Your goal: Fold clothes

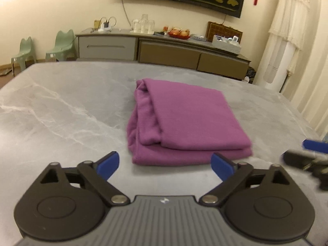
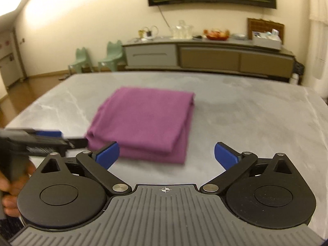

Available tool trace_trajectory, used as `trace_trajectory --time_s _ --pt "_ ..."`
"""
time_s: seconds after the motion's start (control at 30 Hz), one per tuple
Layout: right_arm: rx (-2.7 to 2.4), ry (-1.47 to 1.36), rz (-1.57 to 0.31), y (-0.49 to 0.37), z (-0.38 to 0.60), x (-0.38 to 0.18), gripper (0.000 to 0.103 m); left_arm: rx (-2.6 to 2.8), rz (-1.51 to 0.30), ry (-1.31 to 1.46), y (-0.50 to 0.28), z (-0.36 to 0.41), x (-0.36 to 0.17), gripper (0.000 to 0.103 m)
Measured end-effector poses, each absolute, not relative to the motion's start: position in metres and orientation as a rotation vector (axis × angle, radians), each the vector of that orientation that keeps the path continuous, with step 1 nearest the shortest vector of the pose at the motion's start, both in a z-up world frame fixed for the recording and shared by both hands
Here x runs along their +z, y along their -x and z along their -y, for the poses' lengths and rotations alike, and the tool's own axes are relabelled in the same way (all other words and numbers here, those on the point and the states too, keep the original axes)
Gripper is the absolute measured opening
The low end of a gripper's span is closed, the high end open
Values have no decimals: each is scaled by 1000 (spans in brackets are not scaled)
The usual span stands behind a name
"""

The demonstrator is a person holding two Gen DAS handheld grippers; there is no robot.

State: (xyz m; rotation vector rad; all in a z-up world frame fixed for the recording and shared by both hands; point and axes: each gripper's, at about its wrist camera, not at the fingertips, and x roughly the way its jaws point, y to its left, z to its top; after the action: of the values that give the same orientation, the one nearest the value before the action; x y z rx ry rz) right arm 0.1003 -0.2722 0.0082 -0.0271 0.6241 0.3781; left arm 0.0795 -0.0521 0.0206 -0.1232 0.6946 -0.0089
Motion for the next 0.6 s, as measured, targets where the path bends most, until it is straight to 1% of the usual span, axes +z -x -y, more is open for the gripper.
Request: trace_trajectory --time_s 0.13,0.33,0.6 --pt "362 76 -633 -88 262 -1 101 13 -680 110 -59 57 34 103" --pt "345 137 -624 -80 247 -7 101 25 -671 30 -40 64 40 103" --pt "344 179 -620 -77 235 -13 101 -25 -675 121 -30 61 37 103"
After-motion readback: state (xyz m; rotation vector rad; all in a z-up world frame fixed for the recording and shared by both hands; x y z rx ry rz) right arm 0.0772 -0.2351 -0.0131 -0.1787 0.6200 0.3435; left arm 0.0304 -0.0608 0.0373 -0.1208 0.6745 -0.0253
